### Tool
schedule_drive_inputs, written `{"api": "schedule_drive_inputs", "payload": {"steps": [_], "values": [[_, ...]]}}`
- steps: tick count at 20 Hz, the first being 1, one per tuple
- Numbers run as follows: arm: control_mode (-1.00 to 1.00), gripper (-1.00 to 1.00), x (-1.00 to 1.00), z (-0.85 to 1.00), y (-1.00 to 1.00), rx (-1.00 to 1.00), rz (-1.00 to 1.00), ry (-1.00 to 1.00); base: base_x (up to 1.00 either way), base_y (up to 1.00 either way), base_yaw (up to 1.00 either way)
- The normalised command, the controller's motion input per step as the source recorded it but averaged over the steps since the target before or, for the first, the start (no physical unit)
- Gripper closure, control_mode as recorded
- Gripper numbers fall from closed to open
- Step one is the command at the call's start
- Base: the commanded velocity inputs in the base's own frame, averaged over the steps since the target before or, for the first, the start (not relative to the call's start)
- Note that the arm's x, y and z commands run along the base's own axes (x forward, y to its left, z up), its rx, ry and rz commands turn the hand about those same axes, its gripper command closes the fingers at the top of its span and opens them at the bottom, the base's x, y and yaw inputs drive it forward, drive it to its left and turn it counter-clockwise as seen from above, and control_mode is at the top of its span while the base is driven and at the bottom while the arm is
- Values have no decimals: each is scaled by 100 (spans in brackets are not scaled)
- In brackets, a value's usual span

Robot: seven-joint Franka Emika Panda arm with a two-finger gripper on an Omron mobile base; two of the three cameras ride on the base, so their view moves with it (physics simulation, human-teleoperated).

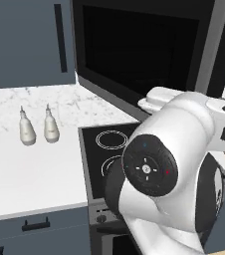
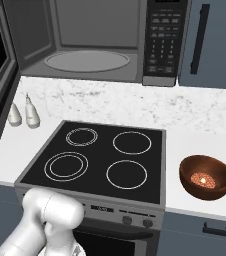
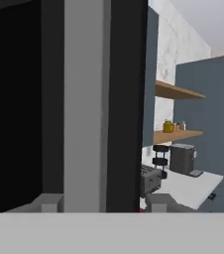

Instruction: Open the microwave, place the bowl with waffle inside the microwave, then close the microwave door and turn it on.

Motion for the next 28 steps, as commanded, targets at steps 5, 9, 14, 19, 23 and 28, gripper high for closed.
{"api": "schedule_drive_inputs", "payload": {"steps": [5, 9, 14, 19, 23, 28], "values": [[-100, -100, 0, -44, 17, 2, -7, -5, 0, 0, 0], [-100, -100, -2, -25, 36, 0, -4, -3, 0, 0, 0], [-100, -100, -36, 0, 27, 0, 0, 0, 0, 0, 0], [-100, -100, -93, -12, -67, 10, 26, -1, 0, 0, 0], [-100, -100, -43, -21, -93, 30, 54, -14, 0, 0, 0], [-100, -100, -1, -24, -66, 46, 57, -9, 0, 0, 0]]}}
